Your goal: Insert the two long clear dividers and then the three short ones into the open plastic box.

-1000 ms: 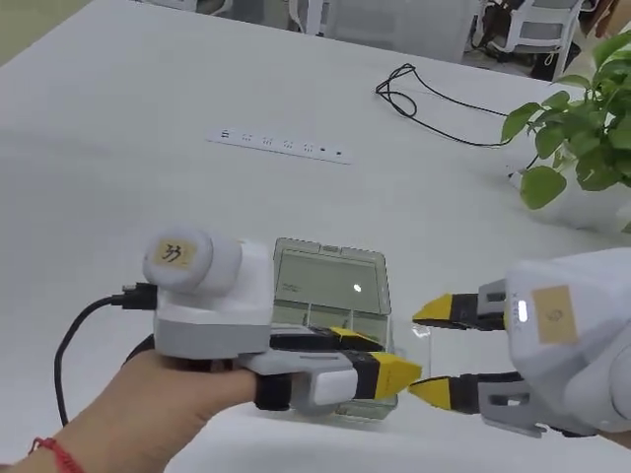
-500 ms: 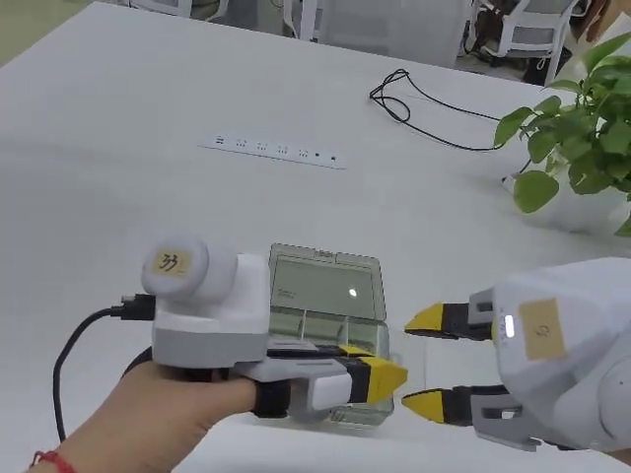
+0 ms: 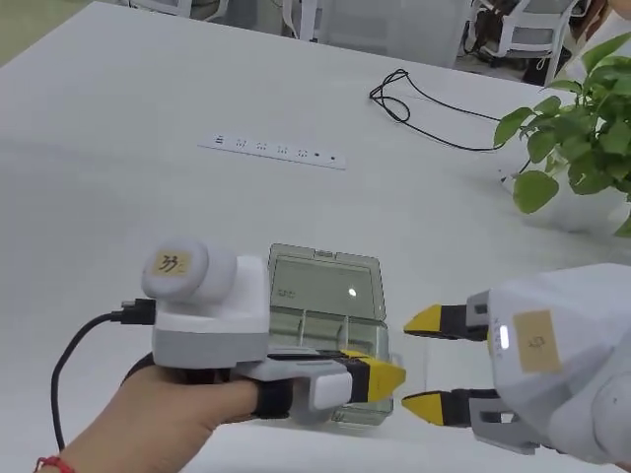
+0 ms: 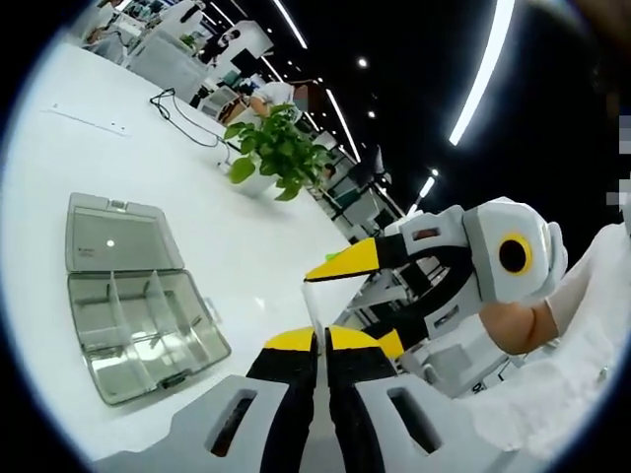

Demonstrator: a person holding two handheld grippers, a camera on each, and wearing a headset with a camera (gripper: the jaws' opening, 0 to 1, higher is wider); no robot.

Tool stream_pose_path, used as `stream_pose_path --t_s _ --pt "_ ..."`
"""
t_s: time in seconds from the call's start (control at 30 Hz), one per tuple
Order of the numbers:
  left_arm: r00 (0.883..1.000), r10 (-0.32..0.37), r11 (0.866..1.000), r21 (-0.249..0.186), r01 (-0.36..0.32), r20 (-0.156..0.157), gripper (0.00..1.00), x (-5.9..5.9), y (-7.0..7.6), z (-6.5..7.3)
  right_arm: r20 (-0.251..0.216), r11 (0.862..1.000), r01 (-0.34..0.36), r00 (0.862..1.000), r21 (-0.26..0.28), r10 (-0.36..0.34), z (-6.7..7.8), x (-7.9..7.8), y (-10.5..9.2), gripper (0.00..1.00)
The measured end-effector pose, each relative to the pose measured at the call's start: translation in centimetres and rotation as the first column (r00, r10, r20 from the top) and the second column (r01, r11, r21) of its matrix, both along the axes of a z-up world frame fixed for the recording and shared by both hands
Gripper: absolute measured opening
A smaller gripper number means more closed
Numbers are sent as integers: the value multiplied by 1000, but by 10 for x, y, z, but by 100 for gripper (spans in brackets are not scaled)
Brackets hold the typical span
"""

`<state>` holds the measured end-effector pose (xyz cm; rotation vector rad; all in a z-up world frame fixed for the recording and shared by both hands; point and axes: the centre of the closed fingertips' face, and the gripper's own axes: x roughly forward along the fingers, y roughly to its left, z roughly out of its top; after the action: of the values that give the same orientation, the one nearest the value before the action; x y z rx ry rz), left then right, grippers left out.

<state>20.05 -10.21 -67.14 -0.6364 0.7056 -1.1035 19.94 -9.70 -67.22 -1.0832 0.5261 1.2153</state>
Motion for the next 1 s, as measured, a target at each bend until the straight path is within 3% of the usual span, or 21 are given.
stream_pose_path --t_s 0.13,0.23,0.33,0.4,0.5,0.57,0.6,0.63,0.67,0.8,0.83,0.87,0.93,0.97,1.0 --pt "1000 7 1000 -17 -7 -12 0 -1 0 1 8 1000 1 1000 0 -1 1 1 1 35" --pt "1000 1 1000 -3 -1 7 0 0 1 -1 -10 1000 2 1000 7 -2 4 0 1 34" --pt "1000 -2 1000 -1 2 30 0 1 2 0 -39 999 23 999 48 -21 12 2 0 35" --pt "995 -22 1000 22 20 93 0 1 4 0 -70 996 32 997 86 -26 17 2 0 35" --pt "981 -69 997 38 63 183 0 -3 4 3 -201 978 75 979 196 -35 30 0 1 34" --pt "969 -98 995 50 89 227 0 -7 4 5 -265 968 93 964 232 -29 37 0 0 32" --pt "953 -120 993 54 109 280 0 -9 3 8 -305 962 96 952 256 -14 41 -1 -1 32" --pt "941 -133 991 60 120 312 0 -11 2 10 -338 958 101 941 269 -4 44 -2 -2 31" --pt "921 -161 987 71 145 356 0 -14 2 12 -383 957 93 923 276 21 46 -6 -3 30" --pt "871 -227 974 94 207 436 0 -24 0 18 -457 956 61 886 288 80 54 -13 -4 22" --pt "852 -234 972 103 210 469 0 -24 0 20 -465 958 56 881 282 86 55 -12 -4 22" --pt "840 -230 973 102 207 491 0 -24 0 23 -471 959 47 877 281 94 53 -10 -6 21" --pt "829 -229 973 98 208 510 0 -24 0 26 -496 961 19 859 276 126 52 -15 -4 18" --pt "804 -236 971 100 218 545 0 -25 -1 30 -511 962 13 849 274 134 52 -17 -3 16" --pt "798 -241 969 98 225 553 0 -27 -1 31 -517 963 9 845 271 137 50 -15 -5 16"
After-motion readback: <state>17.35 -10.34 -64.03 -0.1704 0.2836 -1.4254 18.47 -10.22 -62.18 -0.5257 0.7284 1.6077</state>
